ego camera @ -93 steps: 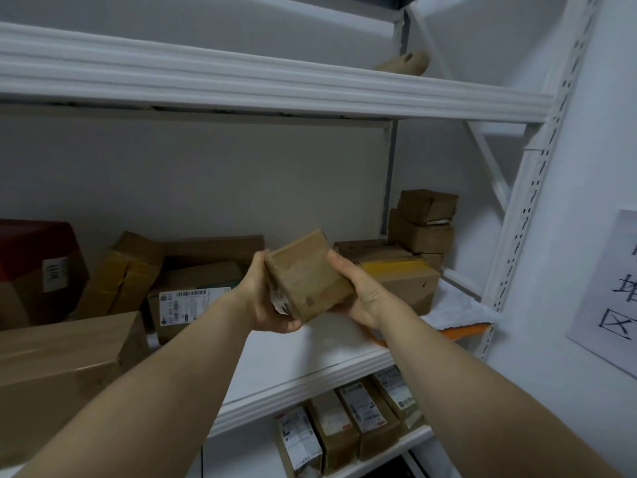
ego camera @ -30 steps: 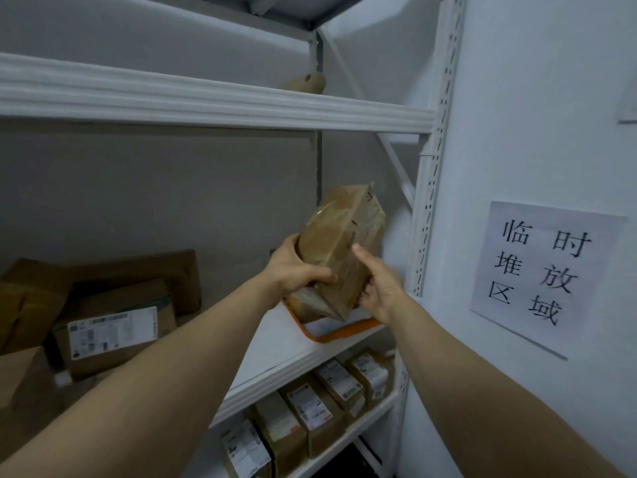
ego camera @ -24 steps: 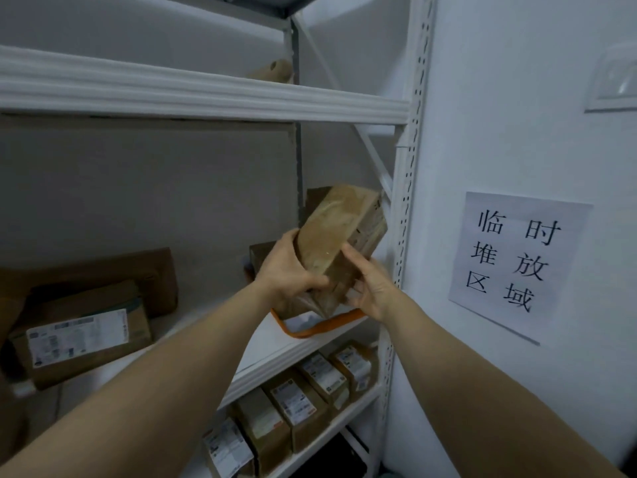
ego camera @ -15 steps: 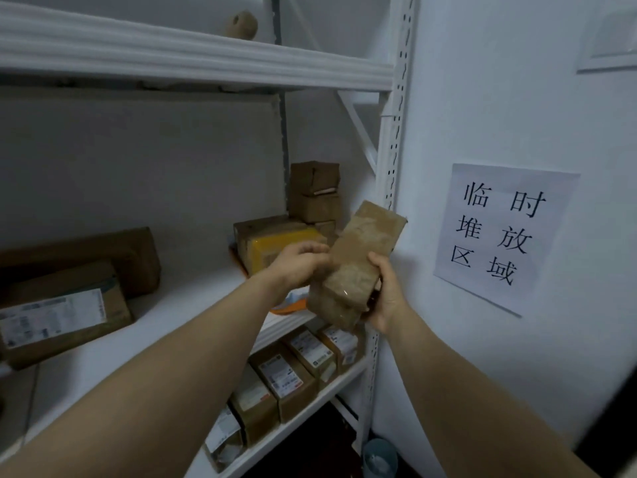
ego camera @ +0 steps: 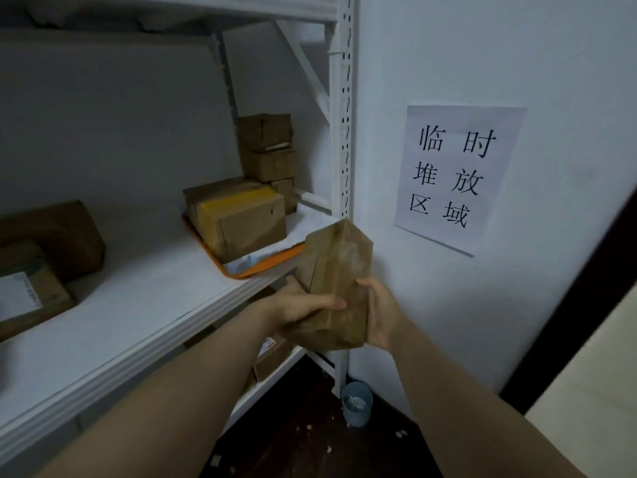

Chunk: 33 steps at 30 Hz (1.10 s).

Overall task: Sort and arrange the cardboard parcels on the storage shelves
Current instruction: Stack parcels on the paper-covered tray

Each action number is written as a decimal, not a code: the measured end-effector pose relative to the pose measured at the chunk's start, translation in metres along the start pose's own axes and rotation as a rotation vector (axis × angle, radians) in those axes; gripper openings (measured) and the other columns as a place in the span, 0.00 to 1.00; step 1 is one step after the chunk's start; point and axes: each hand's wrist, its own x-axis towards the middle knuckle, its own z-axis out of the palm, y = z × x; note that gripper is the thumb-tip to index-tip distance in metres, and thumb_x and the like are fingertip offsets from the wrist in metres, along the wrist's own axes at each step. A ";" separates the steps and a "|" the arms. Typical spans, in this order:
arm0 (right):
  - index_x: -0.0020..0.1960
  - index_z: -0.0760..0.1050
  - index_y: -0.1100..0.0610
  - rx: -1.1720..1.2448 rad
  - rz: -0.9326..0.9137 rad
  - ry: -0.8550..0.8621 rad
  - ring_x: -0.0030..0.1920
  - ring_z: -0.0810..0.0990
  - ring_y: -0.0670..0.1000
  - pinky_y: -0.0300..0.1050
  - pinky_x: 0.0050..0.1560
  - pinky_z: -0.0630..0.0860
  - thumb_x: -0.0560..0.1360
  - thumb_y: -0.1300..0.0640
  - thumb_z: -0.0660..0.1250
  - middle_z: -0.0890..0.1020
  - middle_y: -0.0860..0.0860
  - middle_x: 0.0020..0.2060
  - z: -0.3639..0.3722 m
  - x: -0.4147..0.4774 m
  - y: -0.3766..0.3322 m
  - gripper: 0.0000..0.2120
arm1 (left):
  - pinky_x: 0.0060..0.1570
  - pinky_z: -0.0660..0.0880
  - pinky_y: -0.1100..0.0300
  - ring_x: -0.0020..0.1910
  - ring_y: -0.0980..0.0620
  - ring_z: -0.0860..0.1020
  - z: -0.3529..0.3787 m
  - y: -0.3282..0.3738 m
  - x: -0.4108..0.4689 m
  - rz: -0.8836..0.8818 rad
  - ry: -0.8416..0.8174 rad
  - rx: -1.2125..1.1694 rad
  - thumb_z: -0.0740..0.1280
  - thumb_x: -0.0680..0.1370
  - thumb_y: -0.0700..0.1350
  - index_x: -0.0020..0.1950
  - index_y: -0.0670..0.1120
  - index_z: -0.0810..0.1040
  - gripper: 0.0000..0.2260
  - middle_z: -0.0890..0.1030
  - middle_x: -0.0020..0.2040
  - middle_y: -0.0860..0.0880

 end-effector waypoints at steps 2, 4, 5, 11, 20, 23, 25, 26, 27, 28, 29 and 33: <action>0.67 0.72 0.53 -0.180 0.034 0.048 0.61 0.77 0.58 0.59 0.60 0.76 0.67 0.41 0.73 0.79 0.55 0.61 0.008 -0.004 0.006 0.33 | 0.63 0.72 0.48 0.66 0.45 0.71 -0.001 -0.010 0.000 0.012 0.155 0.193 0.79 0.49 0.66 0.76 0.53 0.50 0.63 0.69 0.68 0.47; 0.66 0.70 0.51 -0.294 0.028 0.054 0.61 0.76 0.56 0.61 0.60 0.75 0.68 0.43 0.74 0.78 0.53 0.59 0.018 -0.011 0.016 0.30 | 0.69 0.64 0.45 0.72 0.40 0.60 -0.003 -0.022 -0.006 0.016 0.237 0.444 0.78 0.51 0.66 0.77 0.49 0.37 0.69 0.57 0.74 0.42; 0.64 0.71 0.51 -0.314 0.018 0.066 0.59 0.77 0.56 0.61 0.59 0.76 0.70 0.47 0.73 0.79 0.53 0.56 0.025 -0.016 0.023 0.25 | 0.70 0.62 0.44 0.73 0.40 0.57 -0.005 -0.028 -0.012 0.020 0.236 0.505 0.77 0.52 0.66 0.77 0.48 0.35 0.69 0.54 0.75 0.42; 0.62 0.72 0.57 -0.200 0.013 0.121 0.48 0.78 0.54 0.53 0.44 0.77 0.74 0.59 0.68 0.78 0.54 0.47 0.056 -0.038 0.064 0.17 | 0.43 0.76 0.61 0.50 0.50 0.78 -0.045 -0.059 -0.056 0.081 0.143 -0.033 0.73 0.71 0.51 0.66 0.44 0.73 0.26 0.79 0.57 0.47; 0.62 0.76 0.55 -0.215 0.022 0.052 0.50 0.82 0.53 0.51 0.49 0.80 0.68 0.59 0.75 0.79 0.55 0.59 0.116 -0.061 0.144 0.23 | 0.40 0.78 0.59 0.48 0.49 0.81 -0.092 -0.140 -0.129 -0.013 0.109 -0.195 0.78 0.63 0.52 0.59 0.44 0.76 0.27 0.82 0.51 0.47; 0.65 0.74 0.46 -0.277 0.031 0.058 0.57 0.80 0.52 0.58 0.54 0.78 0.64 0.47 0.79 0.80 0.49 0.60 0.133 -0.071 0.168 0.31 | 0.58 0.74 0.53 0.62 0.46 0.72 -0.090 -0.160 -0.141 0.035 0.371 0.397 0.78 0.53 0.62 0.67 0.46 0.67 0.47 0.73 0.62 0.47; 0.66 0.70 0.42 -0.290 0.032 0.069 0.62 0.76 0.55 0.60 0.51 0.77 0.59 0.42 0.80 0.79 0.48 0.61 0.142 -0.078 0.181 0.39 | 0.63 0.69 0.51 0.66 0.45 0.65 -0.082 -0.166 -0.156 0.109 0.428 0.594 0.77 0.56 0.62 0.71 0.47 0.59 0.50 0.66 0.65 0.46; 0.67 0.69 0.42 -0.291 0.023 0.095 0.62 0.76 0.56 0.59 0.48 0.77 0.58 0.42 0.80 0.80 0.48 0.61 0.144 -0.081 0.186 0.40 | 0.63 0.69 0.51 0.66 0.46 0.65 -0.078 -0.167 -0.163 0.133 0.382 0.568 0.77 0.56 0.62 0.72 0.47 0.58 0.51 0.66 0.64 0.47; 0.67 0.69 0.43 -0.294 0.014 0.122 0.61 0.77 0.56 0.59 0.47 0.77 0.60 0.44 0.80 0.80 0.49 0.60 0.143 -0.084 0.190 0.39 | 0.62 0.71 0.51 0.64 0.48 0.68 -0.075 -0.166 -0.172 0.163 0.312 0.481 0.77 0.57 0.61 0.71 0.47 0.59 0.49 0.67 0.64 0.47; 0.67 0.70 0.46 -0.300 0.011 0.141 0.59 0.78 0.57 0.60 0.48 0.78 0.62 0.47 0.79 0.81 0.51 0.58 0.143 -0.087 0.194 0.36 | 0.59 0.74 0.51 0.60 0.49 0.72 -0.075 -0.169 -0.177 0.176 0.252 0.315 0.77 0.59 0.59 0.70 0.46 0.62 0.45 0.70 0.63 0.48; 0.66 0.72 0.48 -0.296 0.014 0.151 0.57 0.79 0.58 0.61 0.50 0.78 0.64 0.49 0.79 0.82 0.52 0.56 0.138 -0.088 0.195 0.33 | 0.56 0.76 0.53 0.56 0.50 0.75 -0.076 -0.169 -0.180 0.165 0.185 0.139 0.76 0.64 0.54 0.68 0.45 0.65 0.37 0.74 0.61 0.47; 0.63 0.75 0.51 -0.297 0.056 0.070 0.56 0.80 0.58 0.58 0.48 0.80 0.61 0.48 0.76 0.83 0.55 0.55 0.138 -0.094 0.197 0.31 | 0.42 0.75 0.61 0.45 0.51 0.80 -0.092 -0.180 -0.197 -0.005 0.061 -0.107 0.73 0.65 0.51 0.60 0.45 0.74 0.26 0.83 0.51 0.46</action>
